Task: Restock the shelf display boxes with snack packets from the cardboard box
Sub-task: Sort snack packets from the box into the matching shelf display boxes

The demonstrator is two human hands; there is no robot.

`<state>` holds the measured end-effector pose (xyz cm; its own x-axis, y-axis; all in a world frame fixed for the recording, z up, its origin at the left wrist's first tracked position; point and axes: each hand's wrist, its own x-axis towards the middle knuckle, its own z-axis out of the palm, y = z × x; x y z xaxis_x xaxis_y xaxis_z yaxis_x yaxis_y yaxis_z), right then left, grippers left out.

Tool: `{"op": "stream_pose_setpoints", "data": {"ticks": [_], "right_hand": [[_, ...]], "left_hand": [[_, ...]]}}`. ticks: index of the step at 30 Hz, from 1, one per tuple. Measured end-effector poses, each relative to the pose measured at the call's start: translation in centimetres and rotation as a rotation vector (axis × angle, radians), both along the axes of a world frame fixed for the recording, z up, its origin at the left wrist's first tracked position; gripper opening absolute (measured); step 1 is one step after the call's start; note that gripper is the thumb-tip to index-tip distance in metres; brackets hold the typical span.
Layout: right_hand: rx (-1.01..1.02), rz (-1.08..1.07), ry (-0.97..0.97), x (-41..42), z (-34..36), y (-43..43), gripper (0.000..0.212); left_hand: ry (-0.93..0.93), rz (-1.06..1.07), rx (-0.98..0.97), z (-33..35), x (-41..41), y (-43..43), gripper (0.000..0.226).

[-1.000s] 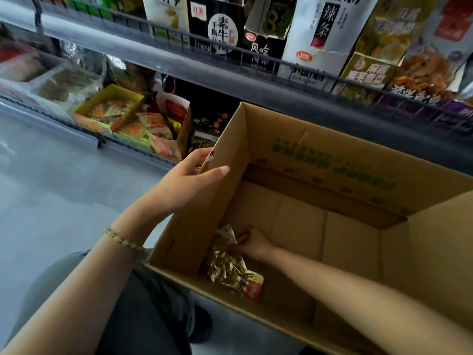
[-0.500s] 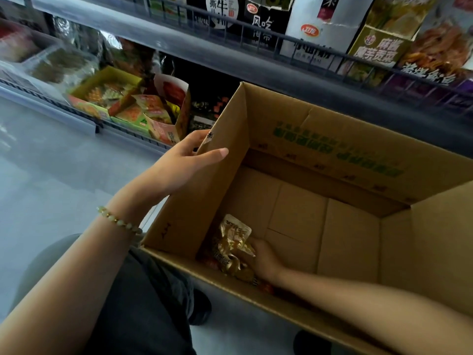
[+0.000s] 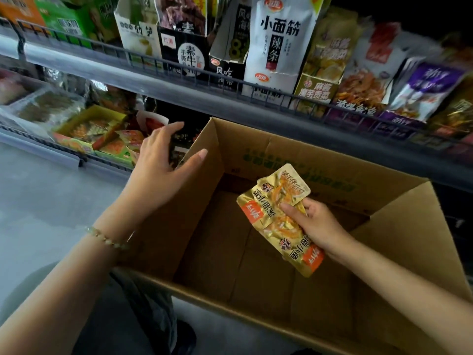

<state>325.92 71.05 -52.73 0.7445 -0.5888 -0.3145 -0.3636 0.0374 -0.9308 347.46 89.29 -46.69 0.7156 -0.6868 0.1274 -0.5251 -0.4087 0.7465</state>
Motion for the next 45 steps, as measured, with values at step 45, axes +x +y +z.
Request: {"op": "stream_pose_setpoints", "data": {"ticks": [45], "right_hand": [[0.423, -0.547, -0.480, -4.7, 4.6, -1.9, 0.022]], "left_hand": [[0.886, -0.015, -0.345, -2.0, -11.0, -9.2, 0.017]]}}
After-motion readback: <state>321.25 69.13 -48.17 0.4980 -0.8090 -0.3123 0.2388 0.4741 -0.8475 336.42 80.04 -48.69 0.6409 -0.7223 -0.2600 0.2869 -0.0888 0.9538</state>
